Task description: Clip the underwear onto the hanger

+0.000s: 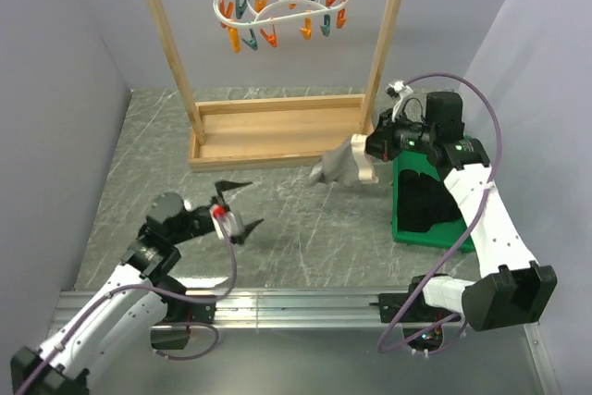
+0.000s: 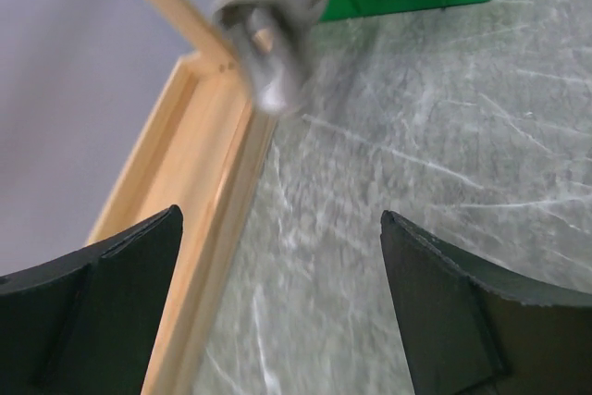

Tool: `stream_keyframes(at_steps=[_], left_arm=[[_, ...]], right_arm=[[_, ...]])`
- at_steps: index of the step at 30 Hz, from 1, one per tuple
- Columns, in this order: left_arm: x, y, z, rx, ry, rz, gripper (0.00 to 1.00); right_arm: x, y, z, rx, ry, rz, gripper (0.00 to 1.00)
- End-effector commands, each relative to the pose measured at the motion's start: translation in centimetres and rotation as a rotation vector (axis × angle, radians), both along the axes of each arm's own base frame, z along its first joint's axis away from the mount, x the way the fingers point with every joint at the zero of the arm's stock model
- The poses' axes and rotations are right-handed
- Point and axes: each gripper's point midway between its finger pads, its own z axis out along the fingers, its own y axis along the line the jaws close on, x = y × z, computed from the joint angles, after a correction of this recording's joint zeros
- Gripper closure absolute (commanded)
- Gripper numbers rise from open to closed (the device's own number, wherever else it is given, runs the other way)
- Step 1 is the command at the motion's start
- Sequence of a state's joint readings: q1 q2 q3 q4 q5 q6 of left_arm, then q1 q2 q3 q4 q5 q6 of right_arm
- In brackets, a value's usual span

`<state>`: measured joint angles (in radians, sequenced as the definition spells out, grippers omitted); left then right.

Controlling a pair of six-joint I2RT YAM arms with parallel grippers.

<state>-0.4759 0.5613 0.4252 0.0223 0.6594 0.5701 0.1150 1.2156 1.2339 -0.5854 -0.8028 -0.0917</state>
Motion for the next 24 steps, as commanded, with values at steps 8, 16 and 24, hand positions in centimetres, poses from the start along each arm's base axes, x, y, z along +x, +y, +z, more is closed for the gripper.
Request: stream_keyframes(at_steps=[8, 16, 24], left_arm=[[1.4, -6.6, 5.0, -0.158, -0.199, 0.024, 0.13], [0.3, -10.6, 4.8, -0.196, -0.175, -0.021, 0.13], [-0.2, -12.6, 3.8, -0.186, -0.165, -0.039, 0.14]], right_arm=[[0.8, 6.1, 0.4, 0.124, 0.101, 0.036, 1.0], [1.7, 7.8, -0.4, 0.278, 0.257, -0.083, 1.0], [1.0, 9.2, -0.3, 0.389, 0.4, -0.109, 1.0]])
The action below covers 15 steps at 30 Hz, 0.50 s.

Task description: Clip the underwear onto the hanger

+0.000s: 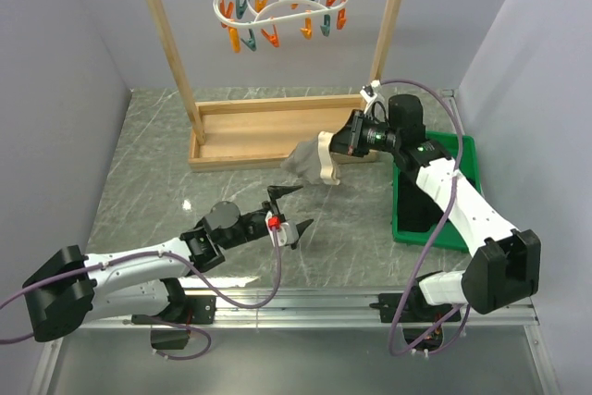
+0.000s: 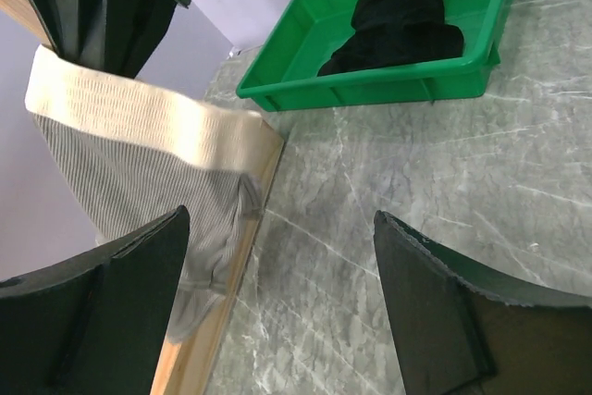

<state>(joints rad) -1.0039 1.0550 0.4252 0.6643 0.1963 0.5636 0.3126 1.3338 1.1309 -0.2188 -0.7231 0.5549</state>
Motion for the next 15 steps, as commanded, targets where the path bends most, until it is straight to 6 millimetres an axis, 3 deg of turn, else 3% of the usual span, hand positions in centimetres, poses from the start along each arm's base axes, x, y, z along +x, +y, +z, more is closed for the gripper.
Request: stream_keyframes(at_steps=[1, 6, 15], left_arm=[[0.6, -0.7, 3.6, -0.103, -0.036, 0.026, 0.14], [1.7, -1.1, 3.4, -0.101, -0.045, 0.064, 0.17], [4.1, -2.0, 2.9, -0.104, -0.025, 0.156, 0.3]], right_arm=[[-0.4, 1.2, 1.2, 0.095, 0.039, -0.002, 1.0], [-1.8, 2.4, 1.1, 0.137, 0.091, 0.023, 1.0], [-2.2, 3.6, 0.6, 0.264, 0.29, 0.0, 1.0]])
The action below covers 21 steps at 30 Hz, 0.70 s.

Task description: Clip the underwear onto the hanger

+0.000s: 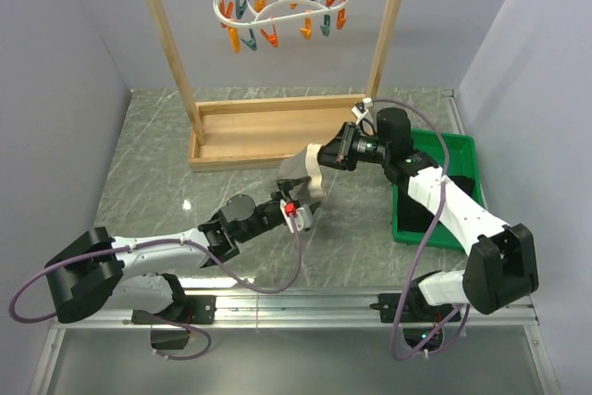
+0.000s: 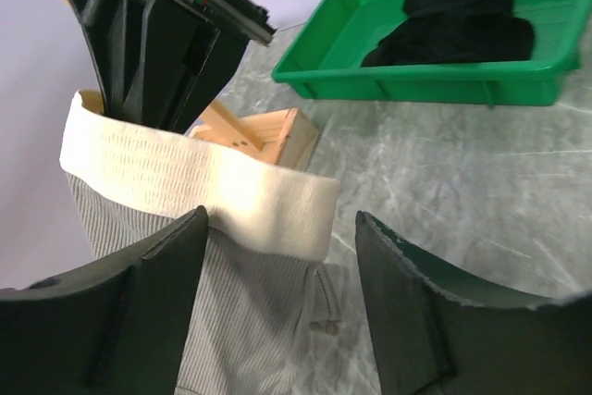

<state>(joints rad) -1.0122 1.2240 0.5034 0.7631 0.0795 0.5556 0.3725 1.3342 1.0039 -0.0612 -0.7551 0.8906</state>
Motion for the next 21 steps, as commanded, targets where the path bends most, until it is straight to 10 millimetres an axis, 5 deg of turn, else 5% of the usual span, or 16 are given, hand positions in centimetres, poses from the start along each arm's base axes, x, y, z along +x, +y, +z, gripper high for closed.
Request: stream_keyframes(at_steps=[1, 5, 8, 11, 18, 21], left_arm=[[1.3, -0.3, 2.8, -0.086, -0.042, 0.063, 0.31], [1.9, -0.1, 3.0, -0.073, -0.031, 0.097, 0.49], [2.3, 0.7, 3.2, -0.067, 0.009, 0.136, 0.83], [2.6, 2.0, 4.3, -0.1, 0.061, 0.15, 0.99], [1.4, 4.9, 5.0, -0.103, 0.136, 0.099, 1.0], [0.8, 6.0, 6.0, -0.117, 0.165, 0.059, 1.0]], right_arm=[[0.1, 0.9, 2.0, 0.109, 0.031, 0.008, 1.0], [0.0, 0.8, 1.7, 0.094, 0.027, 0.008, 1.0], [0.3, 0.6, 1.5, 0.058, -0.02, 0.014, 1.0], [0.6, 0.4, 1.2, 0.017, -0.041, 0.011, 1.0], [2.2, -0.3, 0.3, -0.057, -0.07, -0.009, 1.0], [3.2, -0.8, 0.5, -0.151, -0.215, 0.014, 1.0]])
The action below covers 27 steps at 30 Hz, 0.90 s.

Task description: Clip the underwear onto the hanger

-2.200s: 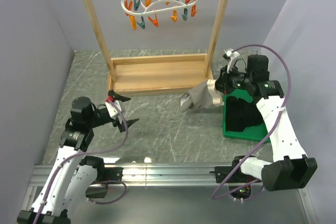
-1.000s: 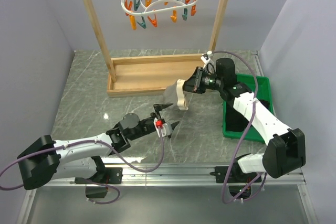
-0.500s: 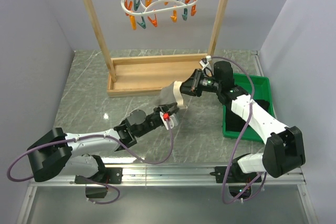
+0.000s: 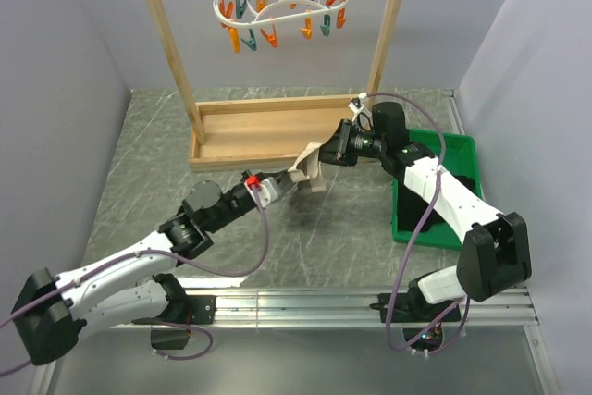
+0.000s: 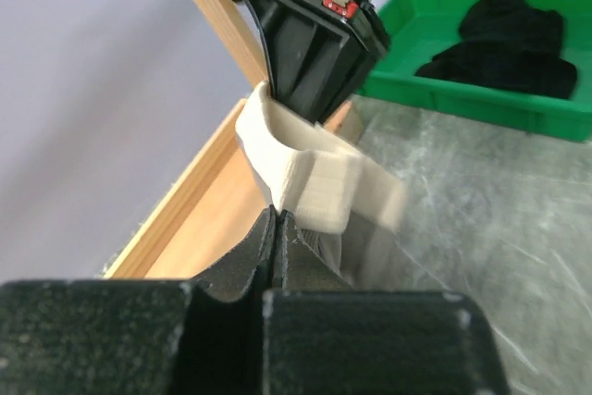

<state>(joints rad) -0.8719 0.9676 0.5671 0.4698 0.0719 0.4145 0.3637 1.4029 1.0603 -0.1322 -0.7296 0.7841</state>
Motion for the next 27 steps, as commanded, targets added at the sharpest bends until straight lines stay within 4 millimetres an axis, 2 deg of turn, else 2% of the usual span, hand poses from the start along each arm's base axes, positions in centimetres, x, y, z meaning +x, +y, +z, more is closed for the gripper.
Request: stream_keyframes(at_steps=[1, 2, 3, 4, 5, 7, 8, 10, 11, 12, 13, 14, 15, 16, 17, 18, 19, 20, 21, 22, 24, 25, 27], left_arm=[[-0.7, 1.3, 0.8, -0.011, 0.078, -0.068, 1.0], [-0.6, 1.6, 1.5, -0.011, 0.08, -0.077, 1.0], [-0.9, 1.8, 1.4, 0.0, 0.092, -0.113, 1.0], [0.3, 3.3, 1.8, -0.002, 0.092, -0.074, 1.0], [0.6, 3.9, 1.7, 0.02, 0.109, -0.074, 1.0], [1.5, 5.6, 2.1, 0.043, 0.101, -0.082, 1.0], [1.7, 6.2, 2.5, 0.057, 0.102, -0.09, 1.0], [2.1, 7.2, 3.8, 0.085, 0.072, -0.124, 1.0], [2.0, 7.4, 4.1, 0.099, 0.065, -0.143, 1.0], [1.6, 7.7, 2.8, 0.151, 0.104, -0.167, 1.0], [0.7, 7.4, 3.2, 0.169, 0.097, -0.237, 1.0], [0.0, 7.2, 2.7, 0.198, 0.106, -0.278, 1.0], [-1.4, 7.4, 0.2, 0.278, 0.149, -0.347, 1.0], [-2.8, 7.1, -0.6, 0.299, 0.159, -0.421, 1.0], [-3.8, 7.2, -2.0, 0.331, 0.195, -0.454, 1.0], [-5.4, 7.5, -4.4, 0.393, 0.242, -0.507, 1.0], [-7.4, 7.5, -6.7, 0.441, 0.292, -0.571, 1.0], [-8.2, 7.8, -8.5, 0.522, 0.246, -0.62, 1.0], [-10.9, 8.1, -10.6, 0.581, 0.309, -0.7, 1.0], [-12.5, 8.7, -13.0, 0.633, 0.342, -0.742, 1.0], [-14.4, 9.1, -15.0, 0.714, 0.31, -0.803, 1.0], [-15.1, 9.2, -16.2, 0.729, 0.312, -0.818, 1.0], [-16.0, 8.6, -16.5, 0.73, 0.301, -0.828, 0.85]], right_arm=[[1.9, -0.8, 2.1, -0.109, -0.226, 0.024, 1.0], [2.7, -1.1, 2.8, -0.171, -0.35, 0.058, 1.0], [3.2, -1.5, 3.0, -0.213, -0.399, 0.068, 1.0], [3.3, -1.8, 2.7, -0.259, -0.419, 0.091, 1.0], [4.4, -2.3, 3.7, -0.33, -0.534, 0.108, 1.0], [4.9, -3.0, 4.1, -0.405, -0.606, 0.134, 1.0], [5.5, -3.4, 5.1, -0.468, -0.707, 0.155, 1.0], [5.2, -3.8, 5.7, -0.532, -0.789, 0.193, 1.0], [5.3, -4.4, 5.1, -0.61, -0.856, 0.225, 1.0], [4.4, -3.9, 4.6, -0.637, -0.893, 0.268, 1.0], [3.2, -4.1, 3.4, -0.669, -0.912, 0.305, 1.0], [2.5, -4.0, 2.5, -0.723, -0.972, 0.367, 1.0], [1.1, -3.2, 1.2, -0.76, -0.999, 0.428, 1.0], [-0.9, -3.2, -1.5, -0.796, -0.995, 0.501, 1.0], [-2.0, -3.0, -2.9, -0.841, -1.039, 0.578, 0.9], [-4.0, -2.0, -4.4, -0.879, -1.073, 0.667, 0.78], [-6.1, -2.6, -7.3, -0.914, -1.047, 0.755, 0.67], [-7.1, -2.6, -8.3, -0.934, -1.054, 0.807, 0.49], [-9.1, -2.5, -9.5, -0.928, -1.037, 0.885, 0.43], [-10.0, -2.9, -10.1, -0.918, -1.021, 0.911, 0.38], [-11.2, -3.2, -10.3, -0.889, -0.962, 0.933, 0.29], [-11.2, -3.2, -9.9, -0.88, -0.95, 0.921, 0.29], [-11.3, -3.5, -9.7, -0.88, -0.912, 0.896, 0.29]])
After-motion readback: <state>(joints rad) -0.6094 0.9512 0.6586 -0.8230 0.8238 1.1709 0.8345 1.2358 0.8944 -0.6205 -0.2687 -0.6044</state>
